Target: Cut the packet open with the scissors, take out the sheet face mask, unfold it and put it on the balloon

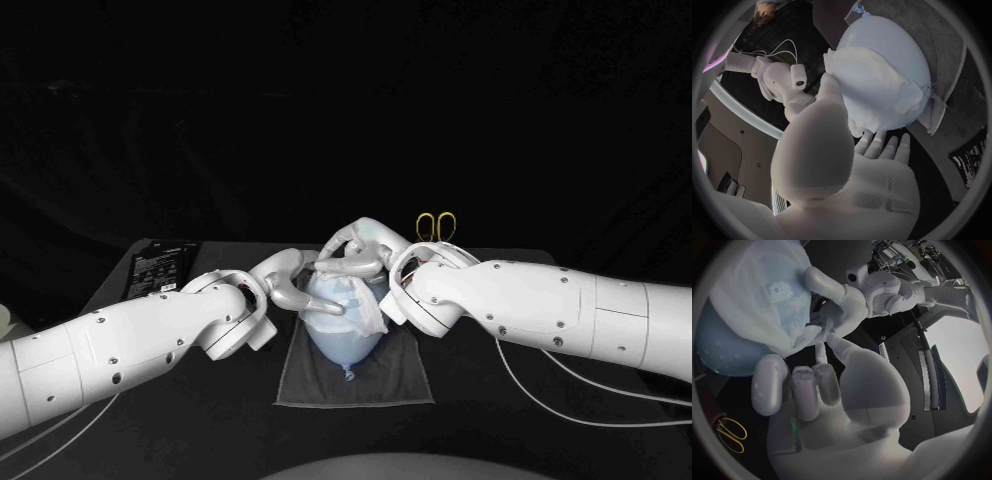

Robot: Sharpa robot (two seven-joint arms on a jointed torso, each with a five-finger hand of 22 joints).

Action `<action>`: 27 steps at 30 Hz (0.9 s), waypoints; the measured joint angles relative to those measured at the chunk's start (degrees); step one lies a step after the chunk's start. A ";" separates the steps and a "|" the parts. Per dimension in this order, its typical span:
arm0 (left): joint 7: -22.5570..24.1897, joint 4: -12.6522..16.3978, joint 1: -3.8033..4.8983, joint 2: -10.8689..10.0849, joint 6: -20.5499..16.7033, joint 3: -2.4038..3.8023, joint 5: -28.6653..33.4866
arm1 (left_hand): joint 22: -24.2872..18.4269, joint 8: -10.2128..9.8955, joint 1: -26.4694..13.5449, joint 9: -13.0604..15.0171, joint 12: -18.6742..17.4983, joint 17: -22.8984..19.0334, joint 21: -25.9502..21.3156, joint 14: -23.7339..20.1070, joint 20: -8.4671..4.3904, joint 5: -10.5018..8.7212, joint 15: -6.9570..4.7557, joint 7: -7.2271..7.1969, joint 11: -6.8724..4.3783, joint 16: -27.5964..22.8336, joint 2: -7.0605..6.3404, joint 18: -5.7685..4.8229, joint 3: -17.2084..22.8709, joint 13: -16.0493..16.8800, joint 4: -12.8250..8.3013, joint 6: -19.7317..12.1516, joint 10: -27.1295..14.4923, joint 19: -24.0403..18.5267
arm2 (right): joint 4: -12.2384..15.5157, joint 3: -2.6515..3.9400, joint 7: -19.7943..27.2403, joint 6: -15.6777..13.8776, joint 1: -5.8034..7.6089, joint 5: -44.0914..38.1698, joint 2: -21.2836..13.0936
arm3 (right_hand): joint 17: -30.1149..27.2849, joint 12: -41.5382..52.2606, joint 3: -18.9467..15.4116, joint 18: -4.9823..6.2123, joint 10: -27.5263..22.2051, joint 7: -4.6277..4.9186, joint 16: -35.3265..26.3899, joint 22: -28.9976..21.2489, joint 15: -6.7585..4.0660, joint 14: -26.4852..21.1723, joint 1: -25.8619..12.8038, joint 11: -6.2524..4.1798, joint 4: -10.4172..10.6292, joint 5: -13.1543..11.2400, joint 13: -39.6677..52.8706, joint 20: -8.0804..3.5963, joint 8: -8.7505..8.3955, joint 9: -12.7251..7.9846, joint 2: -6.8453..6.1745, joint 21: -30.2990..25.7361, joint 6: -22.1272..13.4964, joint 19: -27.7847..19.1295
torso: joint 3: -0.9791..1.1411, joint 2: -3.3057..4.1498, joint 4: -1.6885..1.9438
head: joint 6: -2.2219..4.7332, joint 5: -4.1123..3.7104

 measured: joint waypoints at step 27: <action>-0.13 0.35 0.01 -0.66 0.02 -0.01 0.01 | 0.00 0.00 0.00 0.04 -0.03 0.00 0.00 0.00 0.00 0.00 0.00 0.00 0.00 0.00 0.00 0.00 -0.01 -0.06 0.00 0.00 0.00 0.00 | 4.89 0.42 7.28 -2.98 -0.84 -0.10 -7.27 | -0.05 5.67 2.40 0.69 0.98 -0.50 0.07 -0.01 0.73 -0.11 6.51 0.20 -2.44 0.00 0.02 1.46 -1.77 -1.24 5.12 8.01 3.06 0.77 | -0.03 0.00 0.04 | -0.98 1.15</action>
